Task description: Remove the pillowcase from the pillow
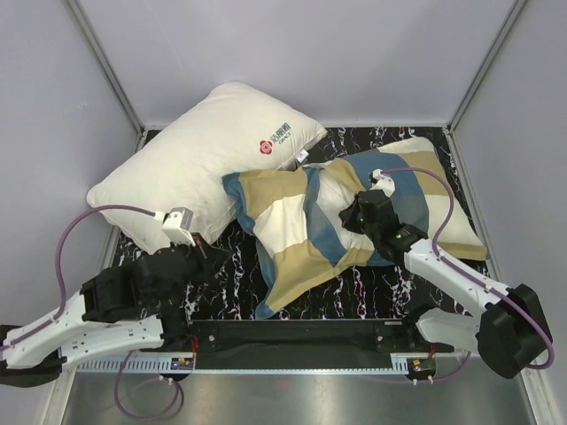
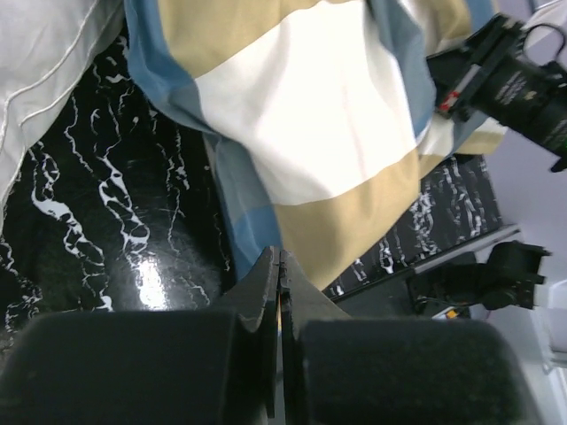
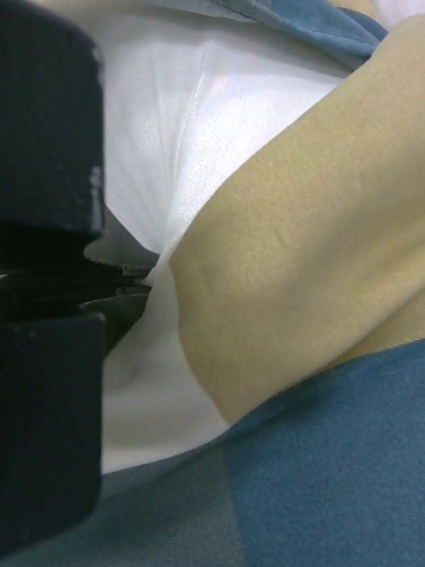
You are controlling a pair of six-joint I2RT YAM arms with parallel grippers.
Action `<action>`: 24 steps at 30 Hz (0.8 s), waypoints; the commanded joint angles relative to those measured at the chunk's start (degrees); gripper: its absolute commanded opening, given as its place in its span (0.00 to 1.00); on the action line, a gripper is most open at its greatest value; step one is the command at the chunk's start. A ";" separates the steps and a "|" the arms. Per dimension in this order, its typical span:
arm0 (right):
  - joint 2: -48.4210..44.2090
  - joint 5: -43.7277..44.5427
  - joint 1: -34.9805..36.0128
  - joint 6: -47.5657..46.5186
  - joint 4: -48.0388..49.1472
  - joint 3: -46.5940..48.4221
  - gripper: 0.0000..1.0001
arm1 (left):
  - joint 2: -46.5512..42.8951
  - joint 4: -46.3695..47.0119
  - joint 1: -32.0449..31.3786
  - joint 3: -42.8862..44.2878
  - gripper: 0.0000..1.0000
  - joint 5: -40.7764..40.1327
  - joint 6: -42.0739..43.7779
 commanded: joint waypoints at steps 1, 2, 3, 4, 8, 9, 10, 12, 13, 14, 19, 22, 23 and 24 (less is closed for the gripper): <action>0.65 6.70 -1.58 -2.21 -8.22 -2.11 0.00 | 3.49 3.31 -0.22 -0.95 0.00 -0.40 -0.20; 0.56 6.53 -1.66 -2.12 -8.05 -2.02 0.00 | 4.81 5.42 -0.13 -1.39 0.00 0.75 1.02; 0.56 6.35 -1.58 -2.04 -7.87 -1.93 0.00 | 8.12 10.31 -0.22 -1.48 0.00 2.24 1.73; 0.73 6.00 -1.58 -2.03 -7.79 -2.02 0.00 | 10.33 12.71 -0.30 -1.48 0.00 5.22 2.35; 1.00 5.38 -1.66 -1.86 -7.70 -2.11 0.00 | 21.15 21.95 -1.00 1.75 0.34 9.29 5.95; 0.82 5.21 -1.58 -1.68 -7.70 -2.19 0.00 | 24.56 23.70 -1.18 2.64 0.46 9.38 6.65; 0.39 4.86 -1.58 -1.68 -7.61 -2.37 0.00 | 25.90 24.59 -1.18 3.69 0.72 9.29 7.27; -0.05 4.42 -1.58 -1.60 -7.26 -2.63 0.00 | 29.32 27.13 -1.18 6.24 0.84 8.94 9.47; -0.58 4.33 -1.58 -1.68 -7.26 -2.72 0.00 | 30.47 27.67 -1.10 7.12 0.87 9.20 10.00; -0.76 4.24 -1.58 -1.68 -7.34 -2.63 0.00 | 31.61 28.02 -1.10 8.96 0.94 9.11 11.05; -2.16 4.33 -1.58 -1.86 -8.22 -2.46 0.00 | 38.83 27.68 -1.10 11.97 0.99 12.00 11.32; -2.95 4.59 -1.58 -1.86 -8.31 -2.81 0.00 | 40.67 27.76 -1.10 10.04 0.99 12.98 10.01; -3.13 4.59 -1.58 -1.95 -8.40 -2.90 0.00 | 41.03 27.76 -1.18 9.60 0.99 12.98 9.74; -3.39 4.68 -1.58 -1.95 -8.49 -2.90 0.00 | 41.12 27.59 -1.10 9.07 0.98 12.98 9.39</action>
